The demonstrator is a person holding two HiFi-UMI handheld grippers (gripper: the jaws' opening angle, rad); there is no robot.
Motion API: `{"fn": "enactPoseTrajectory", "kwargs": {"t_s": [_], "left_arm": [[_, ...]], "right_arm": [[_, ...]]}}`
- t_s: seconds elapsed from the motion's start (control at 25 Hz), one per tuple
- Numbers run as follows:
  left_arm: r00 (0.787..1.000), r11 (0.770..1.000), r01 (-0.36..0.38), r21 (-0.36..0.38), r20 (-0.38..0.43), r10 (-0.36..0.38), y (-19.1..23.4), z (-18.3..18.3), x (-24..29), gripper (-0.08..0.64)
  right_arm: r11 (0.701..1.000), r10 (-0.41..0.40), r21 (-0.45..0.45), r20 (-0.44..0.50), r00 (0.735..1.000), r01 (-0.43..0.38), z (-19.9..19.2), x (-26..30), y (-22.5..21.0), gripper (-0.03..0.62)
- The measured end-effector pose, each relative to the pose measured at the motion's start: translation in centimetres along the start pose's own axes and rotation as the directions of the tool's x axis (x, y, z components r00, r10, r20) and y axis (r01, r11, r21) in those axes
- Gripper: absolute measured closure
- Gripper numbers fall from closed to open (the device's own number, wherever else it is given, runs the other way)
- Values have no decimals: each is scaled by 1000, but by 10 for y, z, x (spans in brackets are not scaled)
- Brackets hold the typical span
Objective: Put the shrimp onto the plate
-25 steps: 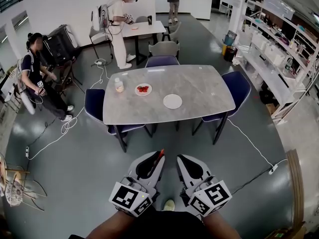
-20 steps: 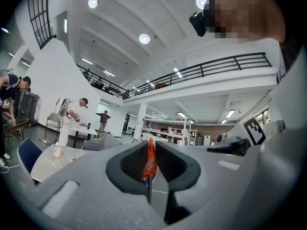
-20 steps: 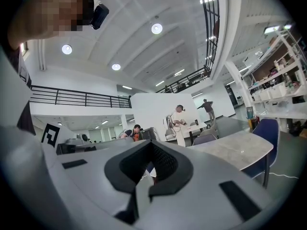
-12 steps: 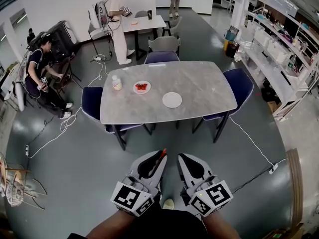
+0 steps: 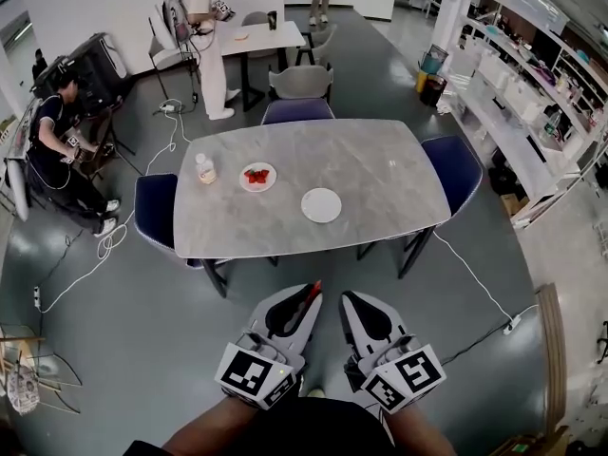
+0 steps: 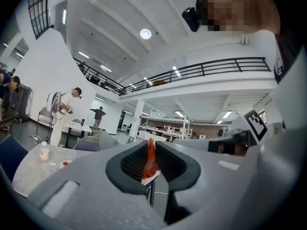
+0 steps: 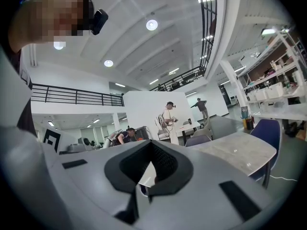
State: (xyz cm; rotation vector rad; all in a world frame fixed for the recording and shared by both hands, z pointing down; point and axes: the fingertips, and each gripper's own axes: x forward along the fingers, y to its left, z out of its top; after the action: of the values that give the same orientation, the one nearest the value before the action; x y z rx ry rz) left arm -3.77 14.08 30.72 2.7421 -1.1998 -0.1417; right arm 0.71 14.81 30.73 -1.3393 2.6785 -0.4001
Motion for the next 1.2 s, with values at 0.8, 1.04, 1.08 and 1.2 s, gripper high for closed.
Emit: {"fn": "enactPoseTrajectory", "kwargs": {"t_s": [0.8, 1.04, 1.08, 1.2], "left_arm": [[994, 999, 45, 23, -102, -42, 123, -40, 136, 503], [983, 998, -52, 36, -176, 57, 159, -61, 193, 503], [982, 998, -60, 38, -180, 66, 163, -64, 203, 503], [980, 996, -82, 39, -181, 88, 174, -73, 236, 503]], "right_arm": [[995, -77, 61, -39, 996, 79, -4, 134, -107, 592], [996, -9, 89, -74, 997, 15, 1, 177, -162, 592], [996, 1, 88, -79, 997, 6, 5, 185, -173, 592], [994, 39, 101, -97, 995, -29, 13, 206, -208, 592]]}}
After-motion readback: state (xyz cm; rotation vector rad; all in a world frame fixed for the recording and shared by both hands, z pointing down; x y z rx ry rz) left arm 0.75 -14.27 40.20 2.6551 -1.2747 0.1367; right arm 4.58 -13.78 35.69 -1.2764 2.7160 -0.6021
